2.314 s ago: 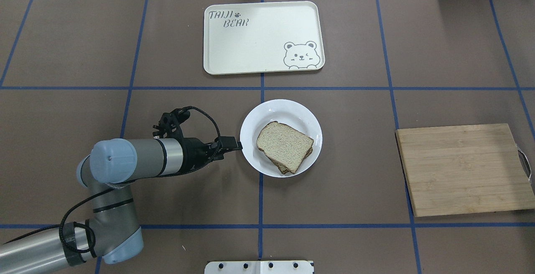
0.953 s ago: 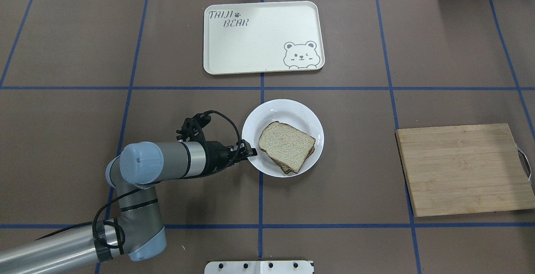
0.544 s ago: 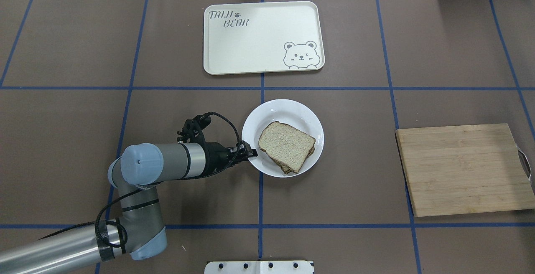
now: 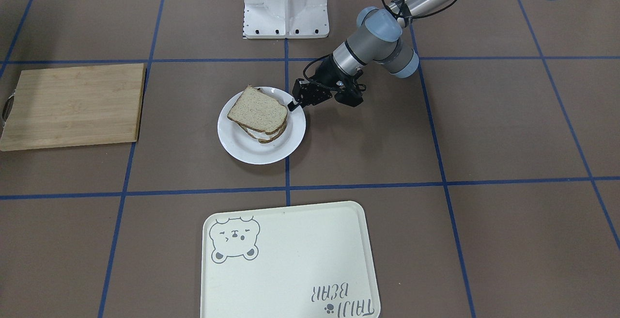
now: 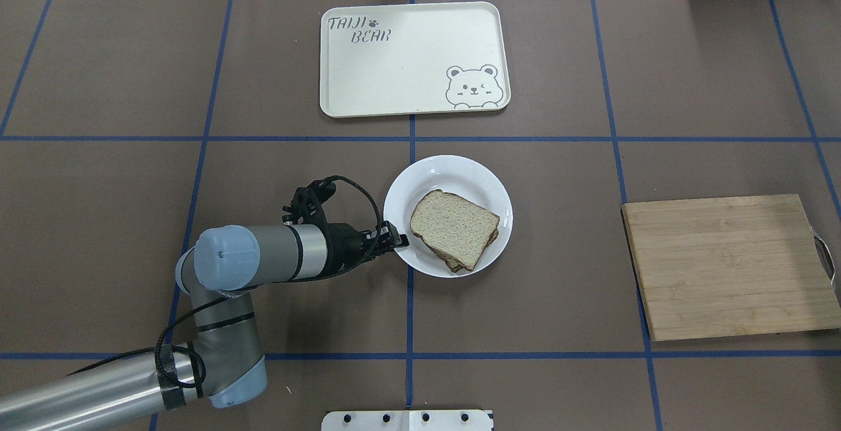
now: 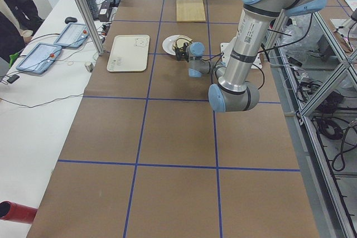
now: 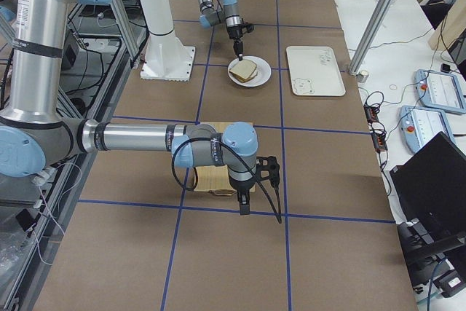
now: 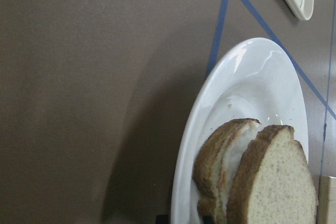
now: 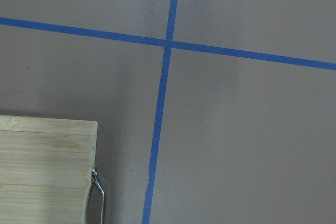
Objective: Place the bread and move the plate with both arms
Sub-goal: 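Grip the white plate rim with the left gripper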
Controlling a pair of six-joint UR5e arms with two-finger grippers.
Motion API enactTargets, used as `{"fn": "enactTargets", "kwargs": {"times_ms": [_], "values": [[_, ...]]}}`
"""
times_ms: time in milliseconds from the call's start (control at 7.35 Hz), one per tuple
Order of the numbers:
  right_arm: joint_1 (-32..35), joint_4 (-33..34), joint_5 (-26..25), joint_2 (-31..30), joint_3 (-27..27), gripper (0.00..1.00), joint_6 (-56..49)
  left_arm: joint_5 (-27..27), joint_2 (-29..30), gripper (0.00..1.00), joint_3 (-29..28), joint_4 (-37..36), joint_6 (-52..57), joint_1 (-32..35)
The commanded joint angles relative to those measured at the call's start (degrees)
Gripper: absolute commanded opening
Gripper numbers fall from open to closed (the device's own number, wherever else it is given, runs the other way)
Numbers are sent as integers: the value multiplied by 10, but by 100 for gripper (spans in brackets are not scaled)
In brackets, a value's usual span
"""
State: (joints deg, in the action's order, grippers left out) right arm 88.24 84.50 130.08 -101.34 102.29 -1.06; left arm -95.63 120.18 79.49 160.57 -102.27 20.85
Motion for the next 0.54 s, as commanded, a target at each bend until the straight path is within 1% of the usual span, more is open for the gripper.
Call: {"fn": "enactTargets", "kwargs": {"times_ms": [0,408], "values": [[0,0,0,1,-1,100,-1,0,0,0,-6,29,-1,0],[0,0,-1,3,-2,100,0,-1,0,0,-8,73,-41,0]]}}
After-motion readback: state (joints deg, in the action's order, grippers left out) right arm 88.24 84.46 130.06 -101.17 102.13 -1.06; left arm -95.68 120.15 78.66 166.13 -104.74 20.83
